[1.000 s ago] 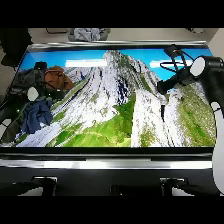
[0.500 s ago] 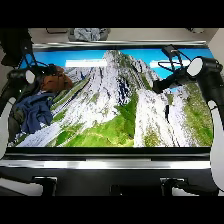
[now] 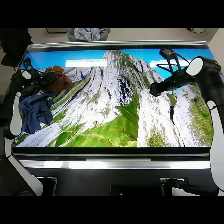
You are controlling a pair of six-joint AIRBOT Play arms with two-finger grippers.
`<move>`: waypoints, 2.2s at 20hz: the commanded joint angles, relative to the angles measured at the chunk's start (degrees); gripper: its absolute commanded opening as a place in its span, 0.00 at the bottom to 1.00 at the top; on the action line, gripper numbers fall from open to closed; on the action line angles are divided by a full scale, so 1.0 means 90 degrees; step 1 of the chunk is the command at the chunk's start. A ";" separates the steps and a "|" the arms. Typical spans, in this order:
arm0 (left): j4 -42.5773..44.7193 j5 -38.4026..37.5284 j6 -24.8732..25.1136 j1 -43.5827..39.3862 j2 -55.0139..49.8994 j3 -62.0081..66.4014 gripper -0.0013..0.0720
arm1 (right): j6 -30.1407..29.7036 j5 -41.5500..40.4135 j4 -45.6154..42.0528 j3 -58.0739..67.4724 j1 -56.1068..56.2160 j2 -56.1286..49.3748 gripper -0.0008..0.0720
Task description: Fold the shirts.
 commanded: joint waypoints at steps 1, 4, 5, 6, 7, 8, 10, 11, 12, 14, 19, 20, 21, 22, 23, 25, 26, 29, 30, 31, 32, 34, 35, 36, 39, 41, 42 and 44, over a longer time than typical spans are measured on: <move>-0.0355 -0.0153 0.0146 -0.0049 -0.0396 0.0075 0.85 | -0.0041 0.0170 0.0034 -0.0002 0.0005 -0.0002 0.97; -0.0758 -0.0471 0.0153 -0.0034 -0.0250 0.0078 0.06 | -0.0109 0.0085 -0.0005 0.0005 0.0002 0.0002 0.97; -0.1056 -0.0389 0.0287 -0.0029 -0.0049 0.0080 0.06 | -0.0219 0.0049 -0.0083 0.0019 0.0002 0.0019 0.96; -0.1520 -0.0211 0.0787 -0.0039 0.0277 0.0083 0.06 | -0.0374 0.0046 -0.0265 0.0097 -0.0007 0.0061 0.96; -0.2055 -0.0066 0.1450 -0.0083 0.0675 0.0083 0.06 | -0.0425 0.0032 -0.0537 0.0192 -0.0010 0.0155 0.96; -0.2623 -0.0041 0.2215 -0.0155 0.1192 0.0083 0.06 | -0.0423 -0.0053 -0.0879 0.0279 -0.0010 0.0335 0.96; -0.3463 -0.0253 0.3104 -0.0376 0.2319 0.0080 0.06 | -0.0423 -0.0221 -0.1387 0.0449 -0.0010 0.0843 0.96; -0.3672 -0.0396 0.3276 -0.0534 0.2861 0.0080 0.06 | -0.0420 -0.0255 -0.1581 0.0527 -0.0010 0.1151 0.96; -0.3684 -0.0537 0.3342 -0.0765 0.3427 0.0073 0.06 | -0.0418 -0.0257 -0.1685 0.0568 -0.0010 0.1455 0.96; -0.3684 -0.0712 0.3349 -0.1290 0.4352 -0.0124 0.06 | -0.0418 -0.0216 -0.1729 0.0571 -0.0010 0.2096 0.96; -0.3657 -0.1634 0.3322 -0.2739 0.5508 -0.1530 0.06 | -0.0413 0.1081 -0.1778 0.0571 -0.0010 0.3245 0.96; -0.3657 -0.1797 0.3325 -0.3024 0.5523 -0.1967 0.06 | -0.0391 0.1574 -0.1778 0.0571 -0.0010 0.3320 0.96; -0.3633 -0.1826 0.3330 -0.3339 0.5508 -0.2535 0.06 | -0.0289 0.2176 -0.1778 0.0563 -0.0010 0.3339 0.96; -0.3526 -0.1729 0.3359 -0.3621 0.5476 -0.3118 0.06 | -0.0134 0.2535 -0.1778 0.0488 -0.0010 0.3337 0.94; -0.3310 -0.1501 0.3429 -0.3912 0.5411 -0.3776 0.06 | -0.0007 0.2722 -0.1768 0.0306 -0.0007 0.3337 0.94; -0.3058 -0.0760 0.3451 -0.4333 0.5124 -0.4906 0.06 | 0.0070 0.2586 -0.1756 -0.0294 -0.0010 0.3337 0.94; -0.3060 -0.0503 0.3451 -0.4456 0.4894 -0.5272 0.06 | 0.0119 0.2373 -0.1753 -0.0670 -0.0007 0.3332 0.94; -0.3390 -0.0857 0.3145 -0.4612 0.3861 -0.5455 0.08 | 0.0376 0.1348 -0.1549 -0.2016 -0.0010 0.3330 0.94; -0.3706 -0.1020 0.2970 -0.4546 0.3643 -0.5333 0.43 | 0.0440 0.0886 -0.1251 -0.2331 -0.0010 0.3281 0.94; -0.3946 -0.1307 0.2764 -0.4386 0.3538 -0.5098 0.92 | 0.0423 0.0610 -0.0954 -0.2455 -0.0007 0.3186 0.95; -0.3968 -0.1671 0.2676 -0.4155 0.3543 -0.4782 0.96 | 0.0415 0.0418 -0.0767 -0.2433 -0.0010 0.3041 0.95; -0.3672 -0.2640 0.2497 -0.3461 0.3677 -0.3944 0.94 | 0.0415 -0.0104 -0.0500 -0.2402 -0.0010 0.2795 0.95; -0.3349 -0.2992 0.2300 -0.3099 0.3801 -0.3609 0.93 | 0.0415 -0.0359 -0.0391 -0.2402 -0.0010 0.2662 0.95; -0.2907 -0.3245 0.2171 -0.2739 0.3993 -0.3424 0.93 | 0.0386 -0.0483 -0.0304 -0.2402 -0.0010 0.2501 0.95; -0.1496 -0.3592 0.1982 -0.2120 0.4617 -0.3995 0.83 | -0.0306 0.0044 0.0323 -0.2414 -0.0010 0.1749 0.95; -0.1353 -0.3407 0.1991 -0.2074 0.4908 -0.5122 0.83 | -0.1035 0.0884 0.1168 -0.2450 -0.0007 0.1141 0.95; -0.1678 -0.3116 0.2113 -0.2130 0.4971 -0.5792 0.84 | -0.1277 0.1280 0.1491 -0.2450 -0.0002 0.0840 0.95; -0.2871 -0.2453 0.2669 -0.2346 0.4957 -0.6851 0.86 | -0.1307 0.1605 0.1702 -0.2450 -0.0002 0.0379 0.94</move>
